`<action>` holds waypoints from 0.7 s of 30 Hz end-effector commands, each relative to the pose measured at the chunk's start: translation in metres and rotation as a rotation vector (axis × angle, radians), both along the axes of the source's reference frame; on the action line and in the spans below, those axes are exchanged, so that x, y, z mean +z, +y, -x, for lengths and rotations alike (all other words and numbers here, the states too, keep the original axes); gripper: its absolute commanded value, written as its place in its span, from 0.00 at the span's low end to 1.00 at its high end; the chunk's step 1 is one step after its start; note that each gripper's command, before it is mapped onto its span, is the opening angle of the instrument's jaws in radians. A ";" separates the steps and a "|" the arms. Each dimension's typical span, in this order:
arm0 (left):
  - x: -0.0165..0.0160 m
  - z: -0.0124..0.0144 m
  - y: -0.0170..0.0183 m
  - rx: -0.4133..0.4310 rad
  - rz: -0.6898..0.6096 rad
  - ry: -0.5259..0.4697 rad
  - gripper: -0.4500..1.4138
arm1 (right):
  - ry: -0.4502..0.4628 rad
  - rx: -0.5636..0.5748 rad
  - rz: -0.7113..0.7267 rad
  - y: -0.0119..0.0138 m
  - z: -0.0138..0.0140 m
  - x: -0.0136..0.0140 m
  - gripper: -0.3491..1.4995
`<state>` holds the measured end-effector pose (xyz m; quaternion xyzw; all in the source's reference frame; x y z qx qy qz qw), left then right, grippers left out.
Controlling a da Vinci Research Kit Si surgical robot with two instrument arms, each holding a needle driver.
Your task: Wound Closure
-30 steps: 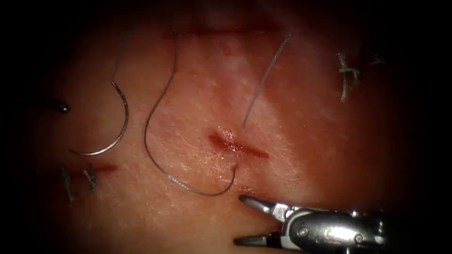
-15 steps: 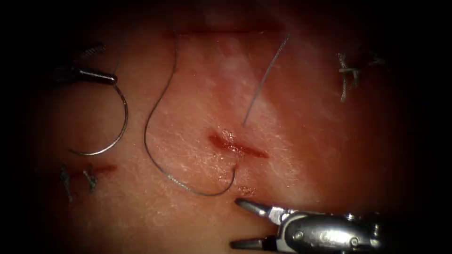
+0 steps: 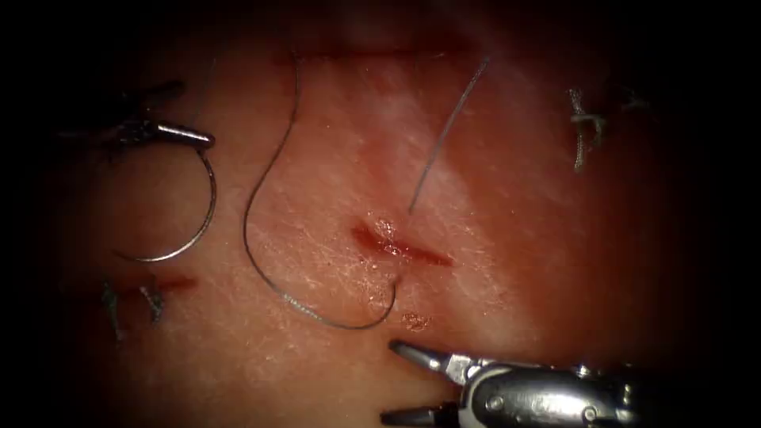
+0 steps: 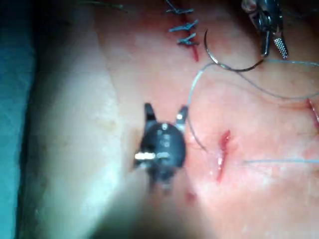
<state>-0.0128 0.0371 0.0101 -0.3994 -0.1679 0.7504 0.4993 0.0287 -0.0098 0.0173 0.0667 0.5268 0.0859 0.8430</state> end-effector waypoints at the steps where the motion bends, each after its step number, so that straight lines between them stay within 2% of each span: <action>1: 0.0007 0.0005 0.0002 0.001 -0.001 -0.002 0.80 | 0.003 -0.004 0.000 -0.0006 -0.0008 0.0006 0.86; 14: 0.0035 0.0005 -0.0001 0.039 0.001 -0.010 0.83 | 0.004 -0.005 -0.001 -0.0008 -0.0010 0.0003 0.86; 15: 0.0036 0.0004 0.0000 0.040 0.002 -0.010 0.77 | 0.004 -0.005 0.000 -0.0009 -0.0010 0.0003 0.86; 17: 0.0035 0.0004 0.0001 0.039 0.000 -0.010 0.33 | 0.003 -0.002 -0.005 -0.0009 -0.0010 0.0003 0.86; 19: 0.0031 0.0006 0.0000 0.061 0.023 -0.006 0.00 | 0.003 -0.002 -0.005 -0.0009 -0.0010 0.0003 0.86; 21: 0.0027 0.0009 0.0000 0.086 0.050 0.003 0.00 | 0.003 -0.002 -0.005 -0.0010 -0.0011 0.0004 0.86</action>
